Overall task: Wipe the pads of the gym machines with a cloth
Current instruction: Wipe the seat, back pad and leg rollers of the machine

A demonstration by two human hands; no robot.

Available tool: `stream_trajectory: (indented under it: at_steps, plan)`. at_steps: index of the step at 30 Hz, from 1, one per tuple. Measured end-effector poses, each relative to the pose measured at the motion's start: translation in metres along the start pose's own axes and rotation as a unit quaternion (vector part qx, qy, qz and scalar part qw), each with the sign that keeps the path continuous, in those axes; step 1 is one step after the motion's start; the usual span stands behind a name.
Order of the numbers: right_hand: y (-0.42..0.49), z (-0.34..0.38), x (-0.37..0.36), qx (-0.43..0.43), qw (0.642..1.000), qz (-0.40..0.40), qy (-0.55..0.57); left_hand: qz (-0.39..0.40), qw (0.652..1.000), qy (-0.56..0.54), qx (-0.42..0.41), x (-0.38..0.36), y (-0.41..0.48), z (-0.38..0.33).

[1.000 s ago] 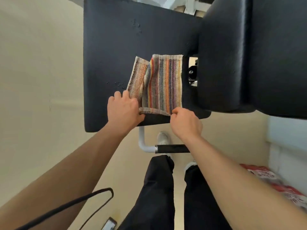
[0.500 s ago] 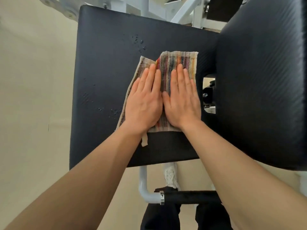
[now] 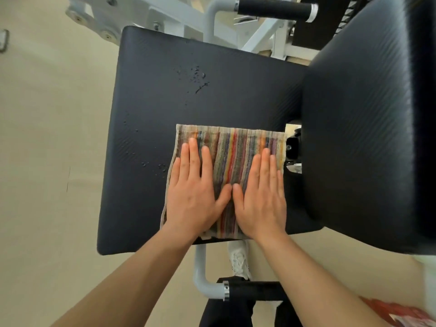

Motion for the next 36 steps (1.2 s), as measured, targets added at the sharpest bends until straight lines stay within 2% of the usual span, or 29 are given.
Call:
stream_trajectory:
  at_steps: [5,8,14,19,21,25,27,29,32,34,36]
  plan:
    - [0.095,0.003,0.03,-0.004,0.999,-0.046,0.02,-0.043,0.999,-0.019,0.003,0.016,0.085,-0.002]
    - [0.115,0.006,0.037,-0.001,0.998,-0.06,0.016,-0.055,0.998,-0.018,0.003,0.017,0.097,-0.004]
    - [0.027,0.002,0.011,0.002,0.999,-0.046,0.005,-0.032,0.999,-0.006,-0.038,0.0,0.009,-0.01]
    - [-0.067,-0.035,-0.019,-0.016,1.0,-0.012,0.005,0.018,0.995,0.007,-0.1,-0.021,-0.052,-0.036]
    - [-0.081,-0.054,-0.022,-0.05,0.999,-0.015,0.004,0.016,0.992,0.01,-0.126,-0.026,-0.054,-0.054]
    - [-0.074,-0.064,-0.015,-0.172,0.983,-0.055,0.037,0.013,0.968,0.019,-0.252,-0.025,-0.032,-0.094]
    - [-0.07,-0.054,-0.016,-0.194,0.978,-0.064,0.039,0.014,0.962,0.025,-0.27,-0.022,-0.027,-0.088]
    - [-0.072,-0.033,-0.02,-0.149,0.987,-0.044,0.028,0.017,0.972,0.031,-0.232,-0.02,-0.038,-0.059]
    - [-0.074,0.007,-0.023,-0.006,1.0,-0.006,-0.012,0.009,0.993,0.032,-0.112,-0.017,-0.065,0.004]
    - [-0.062,0.033,-0.022,0.081,0.996,0.005,-0.02,0.013,0.999,0.027,-0.039,-0.013,-0.073,0.036]
    - [-0.036,0.053,-0.018,0.136,0.99,0.014,-0.024,0.009,1.0,0.019,0.0,-0.009,-0.067,0.051]
Point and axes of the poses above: each hand's wrist, its own y-axis towards the middle knuckle, its own x-axis out of the back of the hand, z = x × y, the point moved 5 cm from there along y, towards the middle knuckle, and after that the axes turned 2 degrees about y, right-handed, at the moved point
